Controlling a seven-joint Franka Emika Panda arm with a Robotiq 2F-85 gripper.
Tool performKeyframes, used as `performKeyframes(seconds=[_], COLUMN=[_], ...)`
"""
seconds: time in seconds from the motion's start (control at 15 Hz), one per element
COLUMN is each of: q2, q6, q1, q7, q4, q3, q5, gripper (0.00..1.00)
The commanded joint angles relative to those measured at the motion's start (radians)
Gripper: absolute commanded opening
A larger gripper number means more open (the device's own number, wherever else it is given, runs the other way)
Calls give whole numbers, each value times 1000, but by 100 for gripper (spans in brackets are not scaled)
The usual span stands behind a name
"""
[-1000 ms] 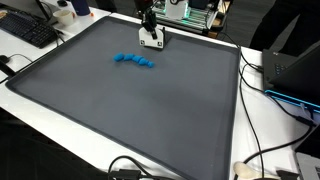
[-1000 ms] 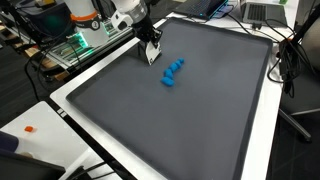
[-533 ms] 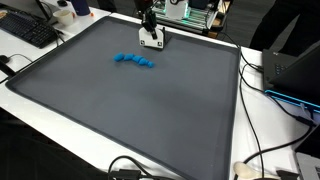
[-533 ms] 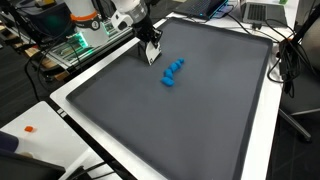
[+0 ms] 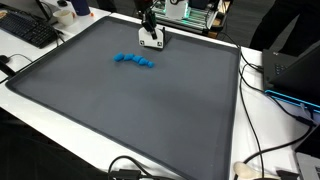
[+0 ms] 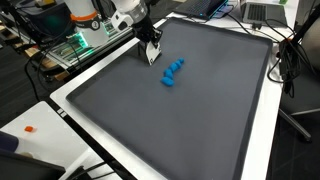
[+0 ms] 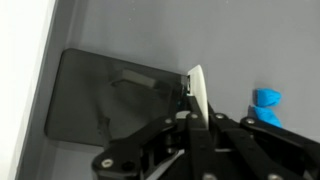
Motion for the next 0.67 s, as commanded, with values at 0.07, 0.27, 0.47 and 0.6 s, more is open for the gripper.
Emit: performKeyframes(seconds=[0.07, 0.27, 0.47, 0.6], q2=[-25, -23, -17, -17], q6=[-2, -23, -50, -63], q1=[-4, -7, -10, -12], q7=[-22, -10, -6, -3], q4=[-11, -6, -4, -3], q3=[-3, -6, -9, -10], q5=[14, 3, 0, -3], gripper=[1, 1, 1, 1])
